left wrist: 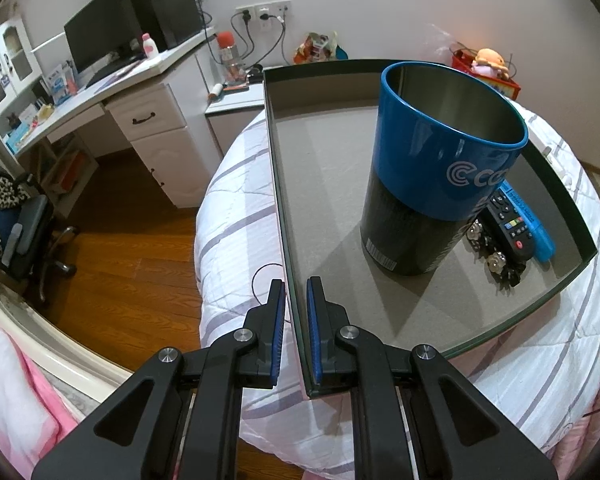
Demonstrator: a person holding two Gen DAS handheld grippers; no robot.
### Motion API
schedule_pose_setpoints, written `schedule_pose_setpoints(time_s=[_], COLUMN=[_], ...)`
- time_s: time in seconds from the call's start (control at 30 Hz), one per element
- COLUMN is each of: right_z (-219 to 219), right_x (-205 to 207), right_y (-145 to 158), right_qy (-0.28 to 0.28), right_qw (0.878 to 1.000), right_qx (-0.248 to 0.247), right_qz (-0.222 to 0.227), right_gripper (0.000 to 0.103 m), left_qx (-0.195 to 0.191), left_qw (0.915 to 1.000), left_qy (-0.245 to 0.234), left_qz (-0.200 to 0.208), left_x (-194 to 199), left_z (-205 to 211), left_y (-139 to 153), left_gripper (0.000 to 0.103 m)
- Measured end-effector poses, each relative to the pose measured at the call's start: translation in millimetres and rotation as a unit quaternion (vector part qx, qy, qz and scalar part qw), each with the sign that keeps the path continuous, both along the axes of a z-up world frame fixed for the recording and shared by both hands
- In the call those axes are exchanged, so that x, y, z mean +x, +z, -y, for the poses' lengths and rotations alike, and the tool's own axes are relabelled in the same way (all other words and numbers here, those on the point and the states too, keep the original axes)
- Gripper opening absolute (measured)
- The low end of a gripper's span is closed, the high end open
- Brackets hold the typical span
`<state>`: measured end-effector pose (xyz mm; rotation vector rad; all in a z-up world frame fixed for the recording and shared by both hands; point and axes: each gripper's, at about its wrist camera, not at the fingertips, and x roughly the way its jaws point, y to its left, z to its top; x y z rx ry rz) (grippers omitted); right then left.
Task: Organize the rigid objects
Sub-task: 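Release the remote in the tray and withdraw the right gripper, then move the right gripper to the clear blue-capped bottle and grasp it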
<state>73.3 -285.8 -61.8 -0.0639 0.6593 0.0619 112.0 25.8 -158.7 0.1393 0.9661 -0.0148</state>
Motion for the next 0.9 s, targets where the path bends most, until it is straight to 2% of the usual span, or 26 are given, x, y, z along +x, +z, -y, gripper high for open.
schedule_pose_setpoints(time_s=[0.07,0.1,0.13,0.33,0.9], right_z=[14,19,23,39,33], right_x=[-3,-5,-7,-10,7], right_y=[-6,-7,-9,-28,-67], right_qy=[-0.015,-0.021,-0.027,-0.034,-0.013], right_qw=[1.000,1.000,1.000,0.999,0.997], right_qx=[0.006,0.009,0.010,0.022,0.036], right_qz=[0.002,0.002,0.004,-0.011,-0.064], right_gripper=[0.090,0.102,0.103,0.103,0.103], left_qx=[0.002,0.003,0.004,0.010,0.009], left_qw=[1.0000,1.0000,1.0000,0.9999,0.9999], left_qy=[0.001,0.002,0.003,0.005,0.005], left_qz=[0.000,0.000,-0.001,-0.001,-0.002], left_x=[0,-1,1,1,0], left_z=[0,0,2,4,5], left_y=[0,0,1,1,2], left_gripper=[0.009,0.009,0.009,0.009,0.009])
